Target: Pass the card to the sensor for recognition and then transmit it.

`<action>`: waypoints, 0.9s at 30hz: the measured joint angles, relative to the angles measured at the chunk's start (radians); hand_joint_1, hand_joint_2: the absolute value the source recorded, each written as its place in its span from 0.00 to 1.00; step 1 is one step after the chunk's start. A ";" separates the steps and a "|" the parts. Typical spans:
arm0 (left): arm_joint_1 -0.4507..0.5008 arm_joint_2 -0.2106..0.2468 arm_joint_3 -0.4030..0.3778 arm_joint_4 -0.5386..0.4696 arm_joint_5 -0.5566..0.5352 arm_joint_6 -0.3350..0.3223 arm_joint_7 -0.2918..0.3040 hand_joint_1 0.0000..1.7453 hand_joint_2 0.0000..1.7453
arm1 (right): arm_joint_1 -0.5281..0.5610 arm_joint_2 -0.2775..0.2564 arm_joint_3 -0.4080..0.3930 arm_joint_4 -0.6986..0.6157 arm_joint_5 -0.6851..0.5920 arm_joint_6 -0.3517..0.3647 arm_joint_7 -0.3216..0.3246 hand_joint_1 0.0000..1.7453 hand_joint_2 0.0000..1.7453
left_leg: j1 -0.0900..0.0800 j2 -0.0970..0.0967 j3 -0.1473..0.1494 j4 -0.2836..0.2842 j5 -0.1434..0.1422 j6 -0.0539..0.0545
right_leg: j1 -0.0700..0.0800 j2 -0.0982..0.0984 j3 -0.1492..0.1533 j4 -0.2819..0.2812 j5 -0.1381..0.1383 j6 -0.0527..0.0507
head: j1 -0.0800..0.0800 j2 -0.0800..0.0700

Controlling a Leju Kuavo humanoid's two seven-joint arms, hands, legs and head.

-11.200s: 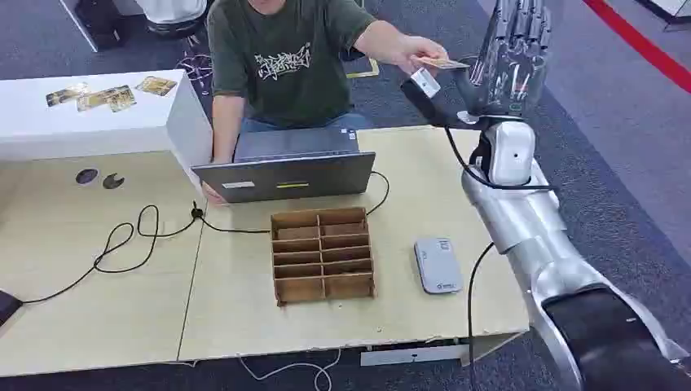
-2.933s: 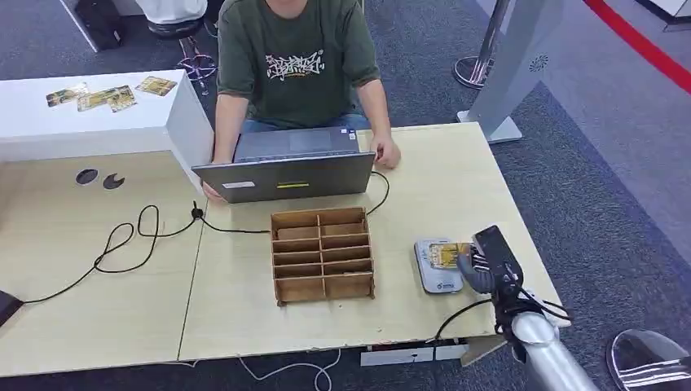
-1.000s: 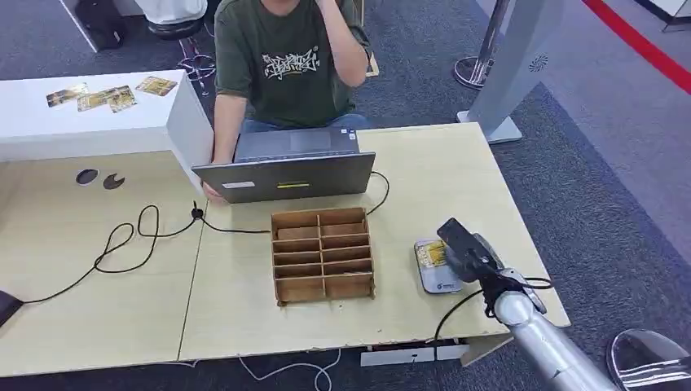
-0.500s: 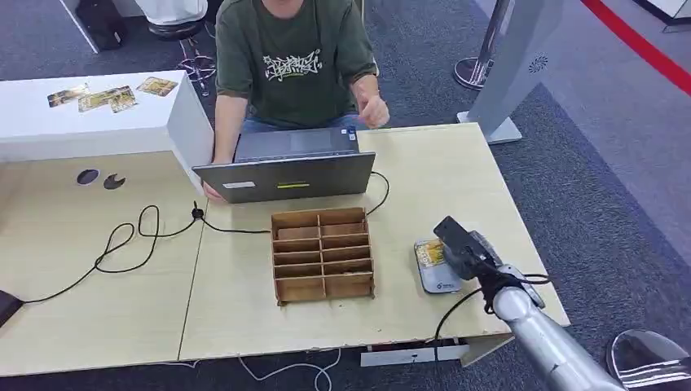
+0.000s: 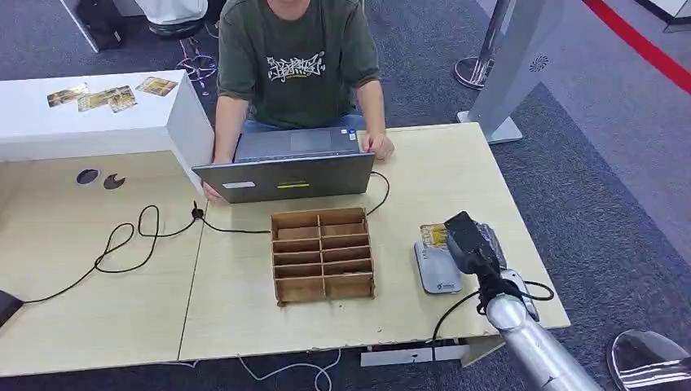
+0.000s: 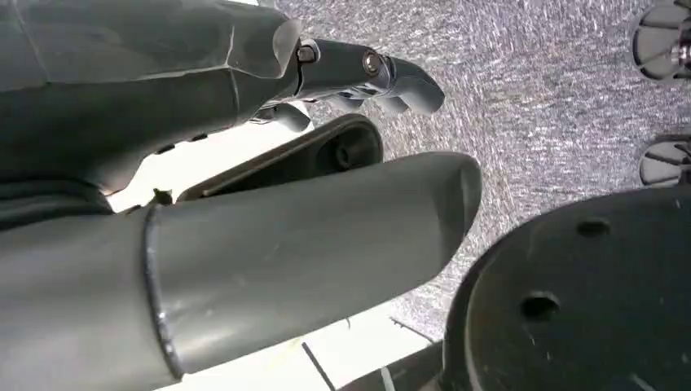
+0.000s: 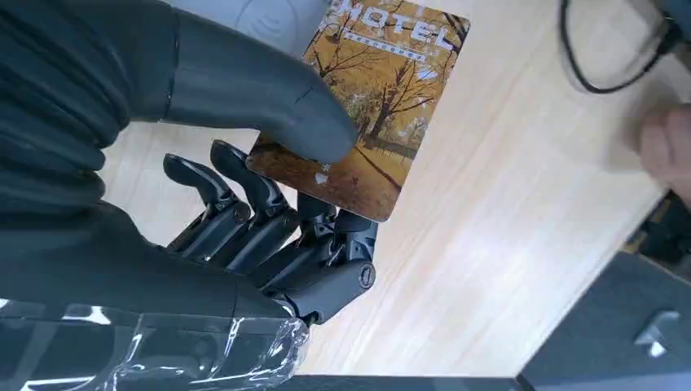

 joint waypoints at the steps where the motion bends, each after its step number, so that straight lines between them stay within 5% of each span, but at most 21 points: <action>1: 0.000 -0.001 0.000 0.000 0.000 0.000 -0.001 0.00 0.00 | 0.005 0.004 -0.007 -0.011 0.000 -0.007 -0.009 1.00 1.00 | 0.000 0.000 0.000 0.000 0.000 0.000 | 0.000 0.000 0.000 0.000 0.000 0.000 | 0.000 0.000; 18: -0.001 -0.008 0.015 0.000 -0.008 0.004 -0.002 0.00 0.00 | 0.058 0.049 -0.070 -0.116 0.012 -0.070 -0.092 1.00 1.00 | 0.000 0.000 0.000 0.000 0.000 0.000 | 0.000 0.000 0.000 0.000 0.000 0.000 | 0.000 0.000; 22: -0.003 -0.009 0.015 0.000 -0.017 0.016 -0.002 0.00 0.00 | 0.073 0.078 -0.088 -0.148 0.090 -0.186 -0.138 1.00 1.00 | 0.000 0.000 0.000 0.000 0.000 0.000 | 0.000 0.000 0.000 0.000 0.000 0.000 | 0.000 0.000; 25: -0.006 -0.010 0.015 0.000 -0.027 0.028 -0.001 0.00 0.00 | 0.077 0.102 -0.101 -0.167 0.285 -0.361 -0.119 1.00 1.00 | 0.000 0.000 0.000 0.000 0.000 0.000 | 0.000 0.000 0.000 0.000 0.000 0.000 | 0.000 0.000; 27: -0.011 -0.010 0.015 0.000 -0.035 0.039 0.004 0.00 0.00 | 0.077 0.120 -0.121 -0.174 0.458 -0.403 -0.099 1.00 1.00 | 0.000 0.001 0.000 0.000 0.000 0.000 | 0.000 0.001 0.000 0.000 0.000 0.000 | 0.000 0.000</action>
